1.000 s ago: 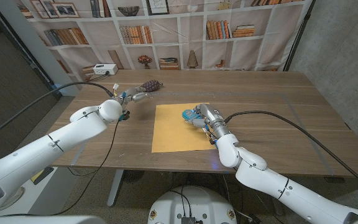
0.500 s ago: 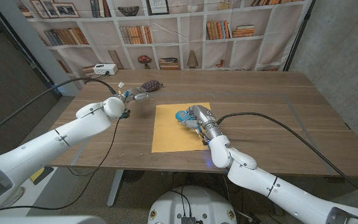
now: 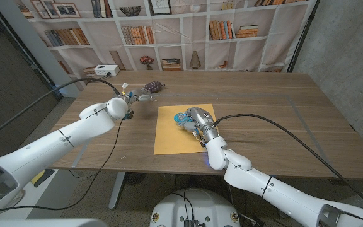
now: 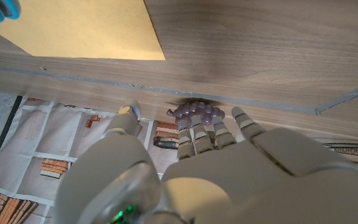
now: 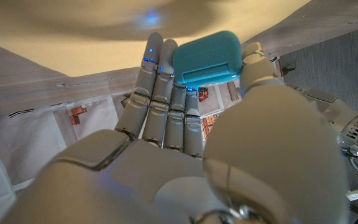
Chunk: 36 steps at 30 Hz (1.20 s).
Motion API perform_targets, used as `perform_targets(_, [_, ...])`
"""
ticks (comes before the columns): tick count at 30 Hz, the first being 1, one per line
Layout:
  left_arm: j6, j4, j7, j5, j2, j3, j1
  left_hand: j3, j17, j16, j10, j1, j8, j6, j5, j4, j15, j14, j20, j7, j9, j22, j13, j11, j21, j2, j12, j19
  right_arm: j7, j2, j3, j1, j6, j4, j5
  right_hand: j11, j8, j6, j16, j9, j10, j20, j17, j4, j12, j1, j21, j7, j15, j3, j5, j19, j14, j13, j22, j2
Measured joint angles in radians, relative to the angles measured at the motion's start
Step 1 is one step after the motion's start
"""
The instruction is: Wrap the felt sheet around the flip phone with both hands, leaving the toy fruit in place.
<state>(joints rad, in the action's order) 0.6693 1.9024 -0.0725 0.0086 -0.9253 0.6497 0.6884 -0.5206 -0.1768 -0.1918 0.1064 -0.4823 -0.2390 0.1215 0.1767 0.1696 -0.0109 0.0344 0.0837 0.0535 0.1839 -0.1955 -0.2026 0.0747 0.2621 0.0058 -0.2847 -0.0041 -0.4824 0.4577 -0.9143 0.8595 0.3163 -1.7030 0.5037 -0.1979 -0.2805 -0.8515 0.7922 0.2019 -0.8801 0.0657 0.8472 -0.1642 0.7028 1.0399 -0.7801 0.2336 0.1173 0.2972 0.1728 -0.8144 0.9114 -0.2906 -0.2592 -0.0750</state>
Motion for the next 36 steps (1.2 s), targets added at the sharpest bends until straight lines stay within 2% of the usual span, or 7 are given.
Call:
perform_targets(16, [-0.015, 0.007, 0.001, 0.004, -0.002, -0.013, 0.015, 0.003, 0.0, 0.0, 0.0, 0.0, 0.008, 0.005, 0.0, -0.003, -0.003, 0.003, -0.004, -0.005, 0.0, 0.0, 0.0, 0.0, 0.0, 0.0, 0.004, -0.004, -0.036, -0.044, -0.039, -0.028, 0.052, 0.053, 0.034, 0.002, 0.009, -0.008, -0.012, 0.001, -0.002, 0.0, 0.003, 0.0, 0.0, 0.004, -0.016, 0.002, 0.008, 0.0, 0.001, 0.0, 0.008, 0.0, 0.004, -0.004])
perform_targets(21, [-0.016, 0.009, 0.0, 0.004, -0.003, -0.017, 0.019, 0.005, 0.0, 0.0, 0.0, 0.0, 0.008, 0.005, 0.0, -0.005, -0.003, 0.003, -0.004, -0.005, 0.0, 0.0, 0.0, 0.0, 0.0, 0.0, 0.004, -0.004, -0.069, -0.052, -0.039, -0.004, 0.107, 0.041, 0.043, -0.002, 0.009, -0.009, -0.014, 0.001, -0.009, 0.0, 0.003, 0.0, 0.0, 0.012, -0.028, 0.002, 0.011, 0.0, 0.001, 0.0, 0.018, 0.0, 0.008, -0.012])
perform_targets(22, [-0.019, 0.008, -0.001, 0.004, -0.003, -0.017, 0.02, 0.005, 0.0, 0.0, 0.0, 0.0, 0.008, 0.005, 0.0, -0.005, -0.003, 0.003, -0.004, -0.005, 0.0, 0.0, 0.0, 0.0, 0.0, 0.0, 0.005, -0.004, -0.076, -0.059, -0.038, -0.003, 0.121, 0.024, 0.045, -0.002, 0.012, -0.017, -0.015, 0.001, -0.008, 0.0, 0.003, 0.0, 0.0, 0.013, -0.033, 0.011, 0.014, 0.0, 0.001, 0.0, 0.021, 0.0, 0.009, -0.013])
perform_targets(26, [-0.024, 0.007, -0.001, 0.003, -0.002, -0.017, 0.02, 0.005, 0.0, 0.0, 0.0, 0.0, 0.008, 0.005, 0.0, -0.005, -0.003, 0.003, -0.007, -0.005, 0.0, 0.0, 0.0, 0.0, -0.008, 0.0, 0.008, -0.007, -0.093, -0.067, -0.037, 0.017, 0.158, -0.002, 0.049, -0.002, 0.013, -0.017, -0.02, 0.0, -0.009, 0.0, 0.0, 0.0, 0.0, 0.025, -0.043, 0.011, 0.02, 0.0, 0.001, 0.0, 0.027, 0.0, 0.013, -0.025])
perform_targets(27, [-0.026, 0.006, -0.001, 0.003, -0.001, -0.017, 0.02, 0.005, 0.0, 0.0, 0.0, 0.0, 0.008, 0.005, 0.0, -0.005, -0.003, 0.003, -0.007, -0.005, 0.0, 0.0, 0.0, 0.0, -0.008, 0.0, 0.008, -0.007, -0.096, -0.067, -0.037, 0.021, 0.166, -0.008, 0.05, -0.002, 0.015, -0.038, -0.02, -0.001, -0.009, 0.0, 0.0, 0.0, 0.001, 0.03, -0.045, 0.013, 0.018, 0.0, 0.001, 0.0, 0.034, 0.0, 0.014, -0.03])
perform_targets(28, [-0.028, 0.004, -0.001, 0.003, 0.0, -0.017, 0.02, 0.005, 0.0, 0.0, 0.0, 0.0, 0.008, 0.005, 0.0, -0.005, -0.003, 0.003, -0.007, -0.005, 0.0, 0.0, 0.0, 0.0, -0.008, 0.0, 0.008, -0.007, -0.101, -0.068, -0.037, 0.025, 0.176, -0.015, 0.05, -0.016, 0.018, -0.042, -0.022, -0.003, -0.023, 0.0, -0.001, 0.0, 0.002, 0.034, -0.051, 0.011, 0.018, 0.0, 0.001, 0.0, 0.036, 0.0, 0.017, -0.034])
perform_targets(36, [-0.035, -0.003, -0.001, 0.004, 0.004, -0.017, 0.017, 0.01, 0.0, 0.0, 0.0, 0.0, 0.013, 0.005, 0.0, -0.01, -0.003, 0.003, -0.007, -0.005, 0.0, 0.0, 0.0, 0.0, -0.008, 0.0, 0.008, -0.007, -0.106, -0.068, -0.047, 0.032, 0.195, -0.033, 0.05, -0.016, 0.023, -0.056, -0.026, -0.009, -0.023, 0.0, 0.004, 0.0, 0.003, 0.048, -0.056, 0.015, 0.022, 0.0, 0.001, 0.0, 0.039, 0.0, 0.023, -0.048])
